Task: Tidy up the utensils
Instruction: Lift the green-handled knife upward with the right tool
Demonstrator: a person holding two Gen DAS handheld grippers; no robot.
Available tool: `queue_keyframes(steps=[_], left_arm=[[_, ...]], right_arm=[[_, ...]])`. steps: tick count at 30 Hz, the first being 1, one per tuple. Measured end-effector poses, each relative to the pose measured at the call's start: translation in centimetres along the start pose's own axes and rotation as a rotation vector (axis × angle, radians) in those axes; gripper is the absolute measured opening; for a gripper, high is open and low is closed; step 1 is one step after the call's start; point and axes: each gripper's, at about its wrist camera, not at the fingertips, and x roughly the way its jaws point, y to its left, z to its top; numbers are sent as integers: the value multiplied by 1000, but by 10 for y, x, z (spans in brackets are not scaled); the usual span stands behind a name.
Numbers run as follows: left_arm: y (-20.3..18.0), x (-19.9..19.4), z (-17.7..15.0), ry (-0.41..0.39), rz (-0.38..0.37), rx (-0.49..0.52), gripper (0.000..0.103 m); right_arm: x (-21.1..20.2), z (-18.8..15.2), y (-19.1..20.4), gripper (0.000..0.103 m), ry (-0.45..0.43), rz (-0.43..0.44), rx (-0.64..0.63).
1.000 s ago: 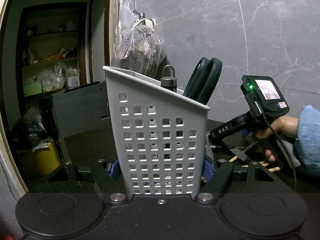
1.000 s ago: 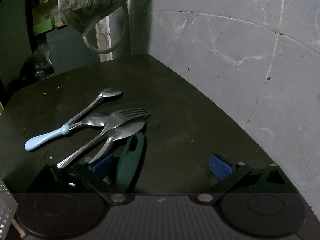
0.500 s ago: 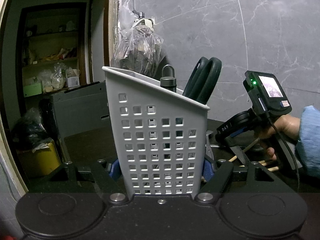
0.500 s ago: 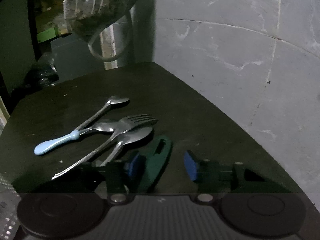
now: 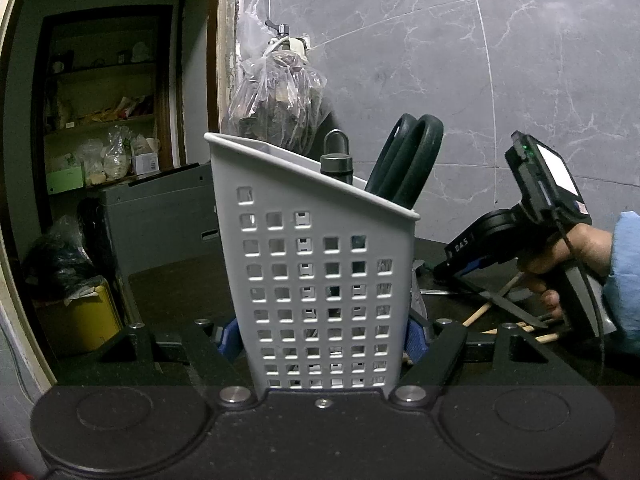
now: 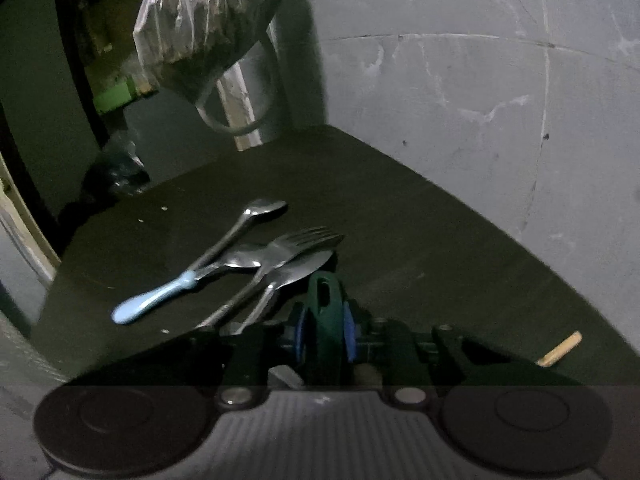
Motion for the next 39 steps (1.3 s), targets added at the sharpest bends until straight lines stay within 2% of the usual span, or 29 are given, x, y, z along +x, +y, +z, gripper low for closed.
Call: queue_keyframes(steps=[3,9,17,21,25,39], left_arm=[[0,0,0,0,0,0,76],[0,0,0,0,0,0,76],[0,0,0,0,0,0,76],[0,0,0,0,1,1,76],[0,0,0,0,0,0,76],[0,0,0,0,0,0,76]], right_arm=[[-8,-2,-2,22,-28,46,16],[-37,-8,-9,22,-143,169,40],[-93,-23,-15,22,-373,374,-3],[-116,-28,-15,22,-455,453,-33],[-129,-32,-11,22,-487,475,-70],[-160,-55,0,22,-525,469,-184]])
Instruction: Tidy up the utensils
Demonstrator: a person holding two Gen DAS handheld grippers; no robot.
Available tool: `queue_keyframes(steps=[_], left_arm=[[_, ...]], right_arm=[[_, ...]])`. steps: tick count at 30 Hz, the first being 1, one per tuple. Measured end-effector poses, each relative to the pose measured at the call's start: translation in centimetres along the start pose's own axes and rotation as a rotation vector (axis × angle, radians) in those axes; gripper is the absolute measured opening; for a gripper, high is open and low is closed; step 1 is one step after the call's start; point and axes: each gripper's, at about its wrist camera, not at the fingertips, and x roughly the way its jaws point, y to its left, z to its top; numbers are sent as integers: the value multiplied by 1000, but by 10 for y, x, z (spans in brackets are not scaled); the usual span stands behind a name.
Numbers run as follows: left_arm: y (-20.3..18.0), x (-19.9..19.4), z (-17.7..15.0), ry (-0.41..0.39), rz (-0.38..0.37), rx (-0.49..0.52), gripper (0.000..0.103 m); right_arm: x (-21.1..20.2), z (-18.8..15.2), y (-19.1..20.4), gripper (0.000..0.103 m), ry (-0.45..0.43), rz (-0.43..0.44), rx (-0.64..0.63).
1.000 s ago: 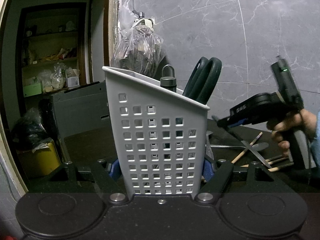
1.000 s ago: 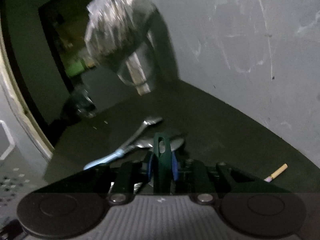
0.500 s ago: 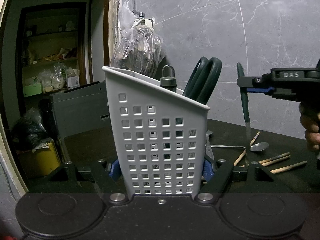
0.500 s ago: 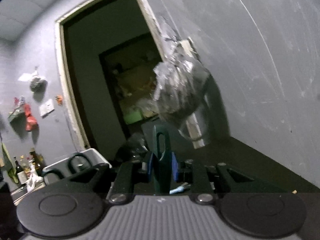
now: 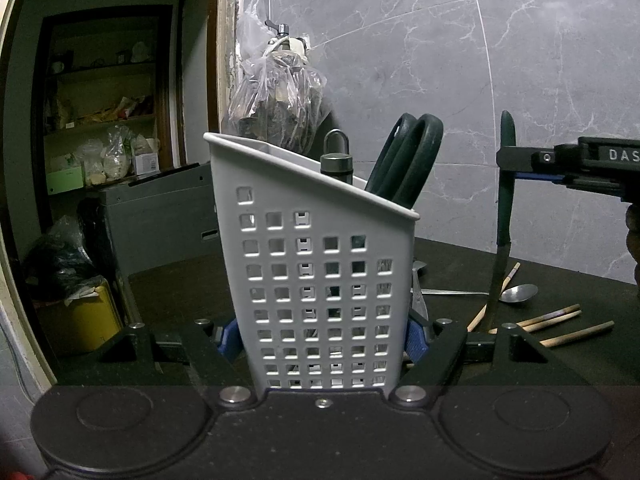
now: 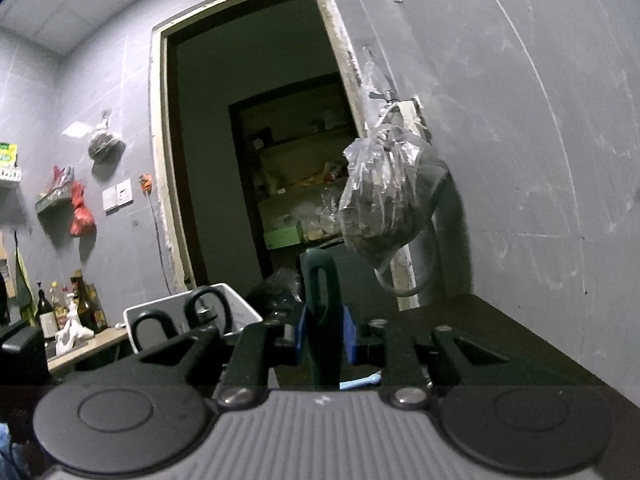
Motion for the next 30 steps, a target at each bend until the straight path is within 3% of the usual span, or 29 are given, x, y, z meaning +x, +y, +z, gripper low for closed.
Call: queue_keyframes(steps=[30], left_arm=[[0,0,0,0,0,0,77]], right_arm=[[-3,-3,6,22,28,30,-23]])
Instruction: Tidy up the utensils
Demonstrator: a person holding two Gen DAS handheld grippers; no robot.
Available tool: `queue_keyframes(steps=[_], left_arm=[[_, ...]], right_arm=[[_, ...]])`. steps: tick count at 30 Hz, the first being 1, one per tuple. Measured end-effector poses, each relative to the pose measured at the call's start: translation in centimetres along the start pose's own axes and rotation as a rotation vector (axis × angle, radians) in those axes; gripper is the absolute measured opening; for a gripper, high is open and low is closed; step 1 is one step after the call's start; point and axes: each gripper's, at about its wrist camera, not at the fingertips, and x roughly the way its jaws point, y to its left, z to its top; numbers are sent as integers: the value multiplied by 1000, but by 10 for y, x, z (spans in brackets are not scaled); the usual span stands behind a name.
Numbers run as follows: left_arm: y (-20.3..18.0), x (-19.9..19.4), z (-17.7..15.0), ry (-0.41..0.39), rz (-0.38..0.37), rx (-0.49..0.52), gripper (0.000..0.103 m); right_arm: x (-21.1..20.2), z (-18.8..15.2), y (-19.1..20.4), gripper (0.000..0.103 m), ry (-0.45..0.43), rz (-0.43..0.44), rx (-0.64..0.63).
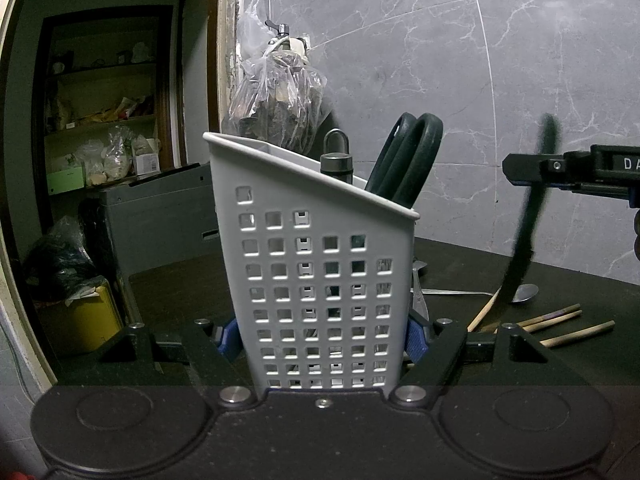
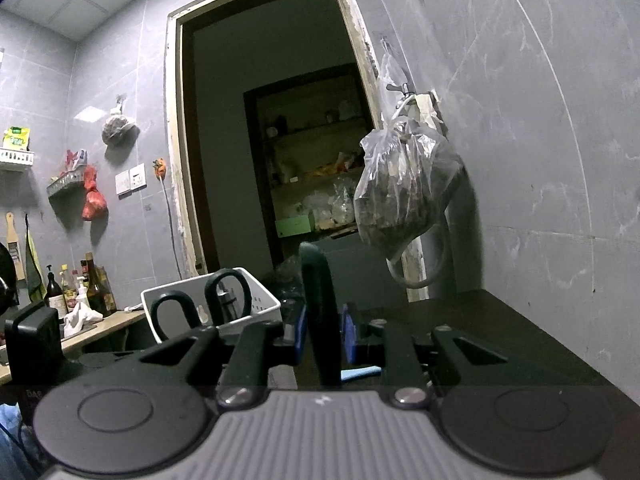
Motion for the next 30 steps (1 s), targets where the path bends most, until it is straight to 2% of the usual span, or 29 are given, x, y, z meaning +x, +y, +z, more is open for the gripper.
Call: queue_keyframes(steps=[8,15,18,22,24,26,28,30], left_arm=[[0,0,0,0,0,0,77],[0,0,0,0,0,0,77],[0,0,0,0,-1,0,77],[0,0,0,1,-1,-1,76],[0,0,0,0,0,0,76],[0,0,0,1,0,1,76],[0,0,0,1,0,2,77],[0,0,0,1,0,1,77]], right_arm=[[3,-3,3,1,11,-18,-24],[7,-7,-1,0,21,-16,-6],[8,-7,-3,1,55,-35,-4],[5,-14,-7,14,181,-82,9],[2,-21,-9,29,242,-122,32],[-4,-27,-11,37,312,-175,84],[-18,-33,-12,40,347,-214,130],[-29,-39,-12,55,372,-244,169]])
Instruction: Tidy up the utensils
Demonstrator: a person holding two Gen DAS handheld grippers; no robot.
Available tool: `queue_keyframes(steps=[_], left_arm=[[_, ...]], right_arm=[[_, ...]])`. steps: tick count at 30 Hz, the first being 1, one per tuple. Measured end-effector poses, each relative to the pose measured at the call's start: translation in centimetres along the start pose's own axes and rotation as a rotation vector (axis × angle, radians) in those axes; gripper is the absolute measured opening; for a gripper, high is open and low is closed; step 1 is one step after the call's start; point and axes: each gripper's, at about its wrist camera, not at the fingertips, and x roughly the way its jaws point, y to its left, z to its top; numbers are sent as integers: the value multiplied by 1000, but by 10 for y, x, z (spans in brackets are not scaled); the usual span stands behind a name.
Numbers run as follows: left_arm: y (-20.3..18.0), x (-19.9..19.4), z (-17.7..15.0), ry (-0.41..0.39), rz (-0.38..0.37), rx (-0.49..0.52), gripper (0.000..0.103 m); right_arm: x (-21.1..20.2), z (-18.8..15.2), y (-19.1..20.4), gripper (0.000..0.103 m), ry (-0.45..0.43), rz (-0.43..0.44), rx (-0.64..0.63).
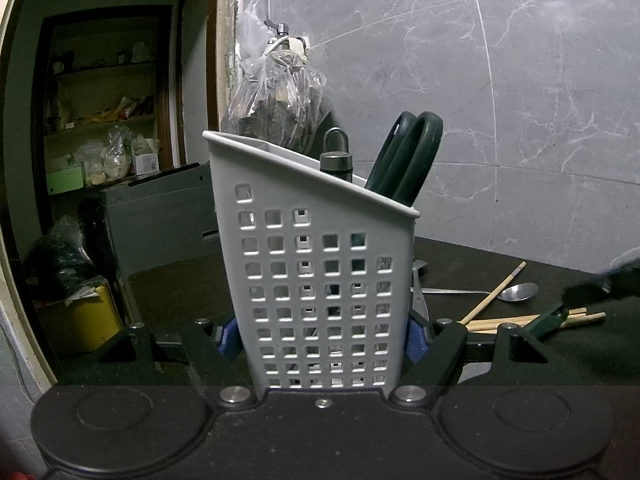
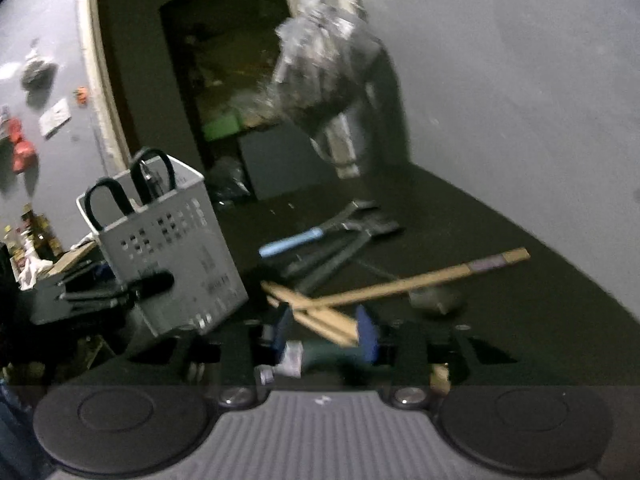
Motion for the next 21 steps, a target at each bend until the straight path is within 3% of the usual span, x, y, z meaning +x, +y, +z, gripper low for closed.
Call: queue_keyframes(steps=[8,21], left_arm=[[0,2,-1,0,1,1,77],[1,7,-4,3,-5,-5,76]], right_arm=[[12,-10,-26,58,95,-52,156],[69,17,-30,63,83,-77,285]])
